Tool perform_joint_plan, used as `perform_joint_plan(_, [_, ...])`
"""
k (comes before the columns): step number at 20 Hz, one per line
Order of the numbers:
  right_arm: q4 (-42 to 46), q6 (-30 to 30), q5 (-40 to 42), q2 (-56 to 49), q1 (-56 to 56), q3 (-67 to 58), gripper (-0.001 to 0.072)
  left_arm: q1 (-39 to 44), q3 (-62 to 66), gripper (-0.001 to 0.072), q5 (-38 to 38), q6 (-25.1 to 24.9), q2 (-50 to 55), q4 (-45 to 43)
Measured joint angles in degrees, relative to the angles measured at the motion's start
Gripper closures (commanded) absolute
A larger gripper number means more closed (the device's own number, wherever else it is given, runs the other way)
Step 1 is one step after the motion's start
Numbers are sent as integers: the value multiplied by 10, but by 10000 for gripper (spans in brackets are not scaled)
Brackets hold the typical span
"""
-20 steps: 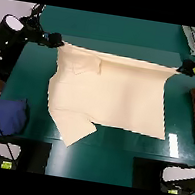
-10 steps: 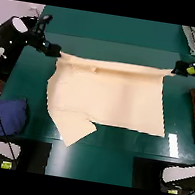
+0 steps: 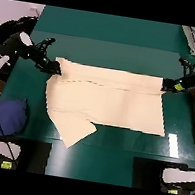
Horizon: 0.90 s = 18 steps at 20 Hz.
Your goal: Fold the shirts.
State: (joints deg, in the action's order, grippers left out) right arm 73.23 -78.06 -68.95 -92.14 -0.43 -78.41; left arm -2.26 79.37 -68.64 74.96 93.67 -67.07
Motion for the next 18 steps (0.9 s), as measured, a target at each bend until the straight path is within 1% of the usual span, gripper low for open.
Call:
perform_joint_plan(4, [0, 0, -35, 14, -7, -9, 346, 1, -5, 219, -31, 30, -23, -23])
perform_joint_plan(7, [2, -1, -58, 56, -30, 12, 346, 0, -38, 219, -52, 52, -82, -61])
perform_joint_plan(10, [3, -1, -63, 118, -59, 65, 346, 1, -141, 219, -64, 76, -178, -73])
perform_joint_plan(13, [3, 0, -41, 175, -84, 120, 346, 1, -282, 219, -66, 103, -285, -67])
perform_joint_plan(15, [1, 3, -30, 203, -98, 149, 346, 1, -377, 219, -65, 116, -352, -34])
perform_joint_plan(18, [-1, 8, -23, 227, -110, 169, 346, 1, -482, 219, -44, 125, -411, 30])
